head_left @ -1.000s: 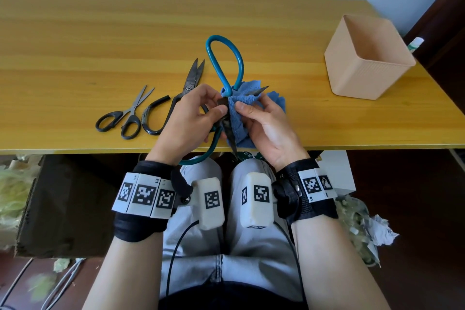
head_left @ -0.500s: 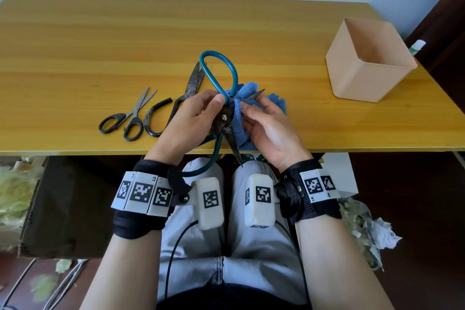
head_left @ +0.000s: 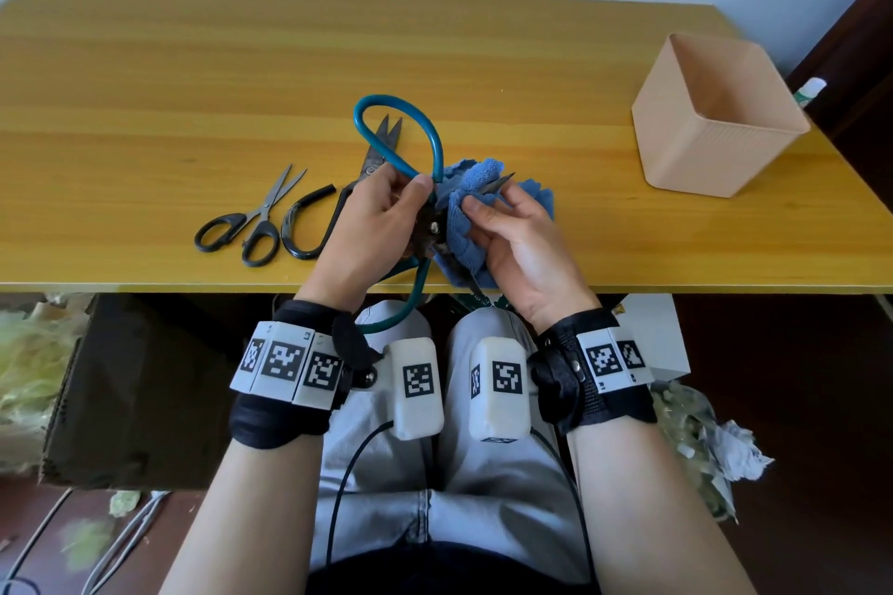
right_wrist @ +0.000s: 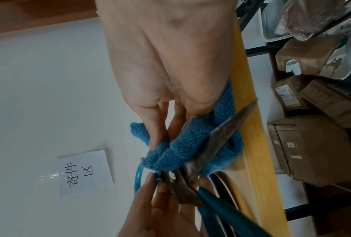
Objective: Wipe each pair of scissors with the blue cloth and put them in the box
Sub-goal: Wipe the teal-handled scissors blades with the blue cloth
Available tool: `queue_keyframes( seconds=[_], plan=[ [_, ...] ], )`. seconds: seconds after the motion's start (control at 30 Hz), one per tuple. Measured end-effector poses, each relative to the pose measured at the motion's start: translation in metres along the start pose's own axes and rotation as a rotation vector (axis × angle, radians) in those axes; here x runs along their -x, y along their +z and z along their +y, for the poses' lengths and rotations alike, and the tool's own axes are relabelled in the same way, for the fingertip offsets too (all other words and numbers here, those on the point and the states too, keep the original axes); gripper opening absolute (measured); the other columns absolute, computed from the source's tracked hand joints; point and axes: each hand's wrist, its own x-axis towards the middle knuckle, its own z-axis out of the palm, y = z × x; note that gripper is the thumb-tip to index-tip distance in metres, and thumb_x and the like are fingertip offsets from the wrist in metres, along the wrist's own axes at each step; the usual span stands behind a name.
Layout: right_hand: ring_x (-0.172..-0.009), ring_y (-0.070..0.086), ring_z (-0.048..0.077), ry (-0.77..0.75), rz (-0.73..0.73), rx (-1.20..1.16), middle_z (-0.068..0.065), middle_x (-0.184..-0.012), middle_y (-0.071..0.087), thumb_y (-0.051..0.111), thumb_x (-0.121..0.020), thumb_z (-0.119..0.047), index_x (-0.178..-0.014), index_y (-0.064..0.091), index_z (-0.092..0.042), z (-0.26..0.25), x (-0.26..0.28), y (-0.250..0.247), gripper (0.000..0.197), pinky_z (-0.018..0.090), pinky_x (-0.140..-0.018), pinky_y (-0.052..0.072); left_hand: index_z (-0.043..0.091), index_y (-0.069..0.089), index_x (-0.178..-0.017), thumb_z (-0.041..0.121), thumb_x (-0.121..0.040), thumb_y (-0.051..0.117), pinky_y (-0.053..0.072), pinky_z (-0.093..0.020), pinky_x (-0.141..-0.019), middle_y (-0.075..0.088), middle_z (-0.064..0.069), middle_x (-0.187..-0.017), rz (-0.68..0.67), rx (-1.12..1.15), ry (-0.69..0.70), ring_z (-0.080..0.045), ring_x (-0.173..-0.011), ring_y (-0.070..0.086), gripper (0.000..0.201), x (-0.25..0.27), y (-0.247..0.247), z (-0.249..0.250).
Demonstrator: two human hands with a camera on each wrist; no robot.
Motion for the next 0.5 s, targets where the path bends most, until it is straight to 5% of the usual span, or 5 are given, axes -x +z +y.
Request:
queue_keyframes(
  seconds=[0.2, 0.37, 0.43, 0.5],
  plan=[
    [-0.098, 0.068, 0.024, -0.03, 0.008, 0.035, 0.013, -0.107, 0.069, 0.051, -0.096, 0.006, -0.119, 0.058, -0.002, 0.0, 0.0033, 0.001, 0.025, 0.035, -0.086, 0.058, -0.003, 0.057, -0.097, 0.029, -0.102, 0.047, 0.057, -0.052, -0.068, 0.048, -0.008, -0.075, 0.023, -0.027, -0.028, -0.018, -0.065, 0.051, 0.034, 0.0022, 0.0042, 0.003],
    [-0.102, 0.066, 0.027, -0.027, -0.006, 0.066, 0.014, -0.109, 0.068, 0.051, -0.096, 0.007, -0.119, 0.057, -0.001, 0.0002, 0.0041, 0.0005, 0.026, 0.039, -0.091, 0.056, 0.013, 0.05, -0.096, 0.024, -0.105, 0.041, 0.047, -0.025, -0.048, 0.042, -0.003, -0.069, 0.008, 0.007, -0.054, -0.006, -0.046, 0.049, 0.017, 0.0014, 0.0083, 0.0022],
    [-0.102, 0.066, 0.026, -0.028, -0.017, 0.071, 0.013, -0.108, 0.069, 0.05, -0.096, 0.007, -0.119, 0.057, -0.002, 0.0001, 0.0043, 0.0001, 0.026, 0.038, -0.091, 0.056, 0.014, 0.051, -0.098, 0.03, -0.105, 0.041, 0.051, -0.029, -0.053, 0.044, -0.006, -0.074, -0.023, -0.008, -0.052, -0.011, -0.057, 0.051, 0.02, 0.0003, 0.0056, 0.0013],
    [-0.098, 0.068, 0.023, -0.028, -0.025, 0.059, 0.011, -0.107, 0.07, 0.05, -0.096, 0.007, -0.118, 0.058, -0.003, 0.0, 0.0046, -0.0008, 0.025, 0.034, -0.085, 0.058, 0.012, 0.051, -0.096, 0.041, -0.104, 0.042, 0.056, -0.044, -0.062, 0.045, -0.008, -0.077, -0.063, -0.043, -0.041, -0.02, -0.065, 0.05, 0.031, 0.0007, 0.0033, 0.0003]
  ],
)
